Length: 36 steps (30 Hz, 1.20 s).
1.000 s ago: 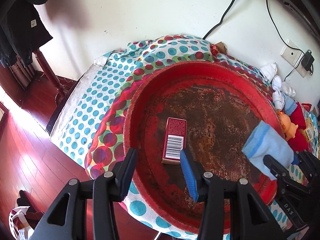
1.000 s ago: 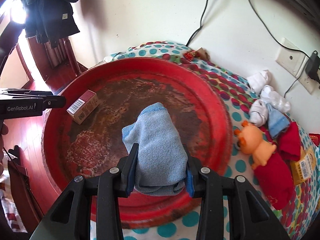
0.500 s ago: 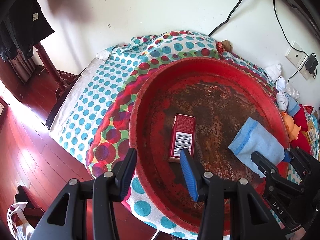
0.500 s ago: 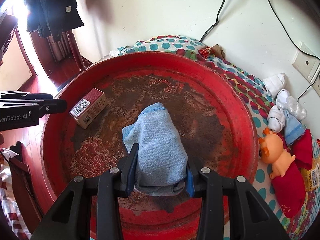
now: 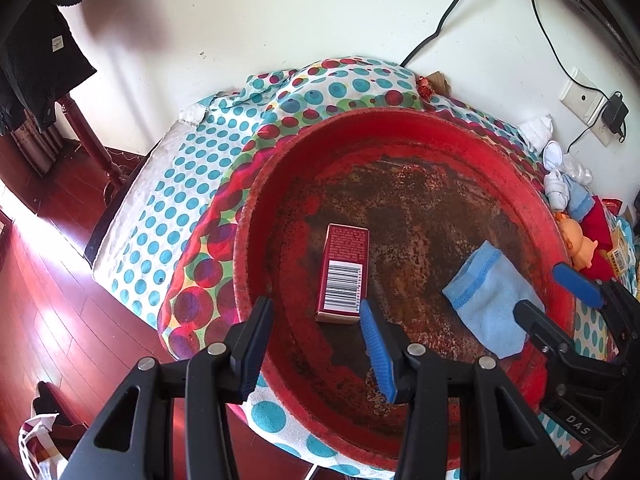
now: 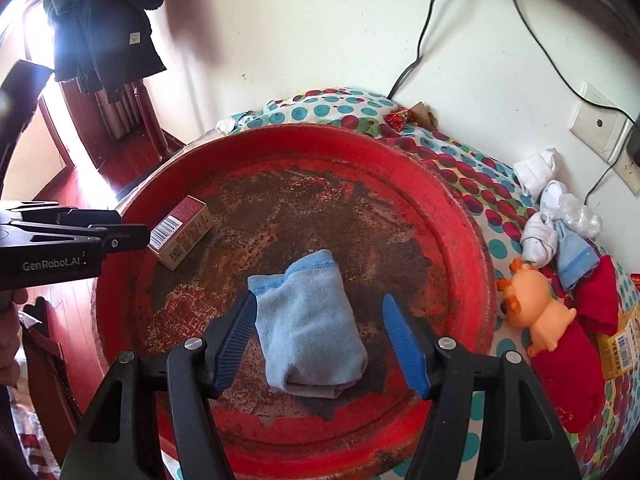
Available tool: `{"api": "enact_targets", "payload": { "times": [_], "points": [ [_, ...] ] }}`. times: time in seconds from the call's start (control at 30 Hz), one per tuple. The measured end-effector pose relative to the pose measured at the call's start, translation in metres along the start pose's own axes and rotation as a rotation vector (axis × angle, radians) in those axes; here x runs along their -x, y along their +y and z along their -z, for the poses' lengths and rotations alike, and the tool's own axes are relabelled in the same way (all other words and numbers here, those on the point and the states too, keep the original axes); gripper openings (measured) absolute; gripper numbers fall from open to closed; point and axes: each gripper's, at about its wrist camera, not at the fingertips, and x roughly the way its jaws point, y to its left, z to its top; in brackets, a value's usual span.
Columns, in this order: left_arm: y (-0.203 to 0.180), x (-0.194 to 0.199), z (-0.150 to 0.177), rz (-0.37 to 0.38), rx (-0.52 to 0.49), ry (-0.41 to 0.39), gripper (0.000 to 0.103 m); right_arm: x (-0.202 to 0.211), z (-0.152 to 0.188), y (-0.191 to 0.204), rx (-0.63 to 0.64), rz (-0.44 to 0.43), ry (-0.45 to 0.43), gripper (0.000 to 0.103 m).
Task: Organize objects
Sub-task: 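Move the left tool toward the orange toy while the right tool grasps a red sock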
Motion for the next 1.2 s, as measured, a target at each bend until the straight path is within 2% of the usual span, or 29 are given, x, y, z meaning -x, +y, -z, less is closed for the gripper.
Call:
{"api": "enact_targets", "payload": {
  "times": [0.3,0.53,0.7,0.9,1.1,1.17,1.2],
  "points": [
    [-0.021,-0.001,0.002,0.009,-0.046,0.003,0.046,0.019,0.012,-0.045,-0.086,0.07,-0.026,0.063],
    [-0.044,-0.004,0.006,0.011,-0.106,0.012,0.046,0.032,0.022,-0.111,-0.171,0.172,-0.025,0.063],
    [-0.062,-0.005,0.009,0.021,-0.147,0.017,0.047,0.041,0.039,-0.149,-0.209,0.215,-0.02,0.066],
    [-0.086,-0.008,0.016,0.037,-0.205,0.02,0.047,0.028,0.056,-0.169,-0.188,0.22,0.011,0.069],
    [-0.116,-0.008,0.024,0.062,-0.272,0.013,0.048,0.007,0.061,-0.176,-0.196,0.161,0.013,0.07],
    [-0.126,-0.008,0.026,0.079,-0.282,0.012,0.048,0.0,0.061,-0.176,-0.189,0.157,0.017,0.067],
    [-0.13,-0.007,0.027,0.089,-0.286,0.011,0.048,-0.003,0.061,-0.176,-0.185,0.149,0.02,0.059]
  ]
}}
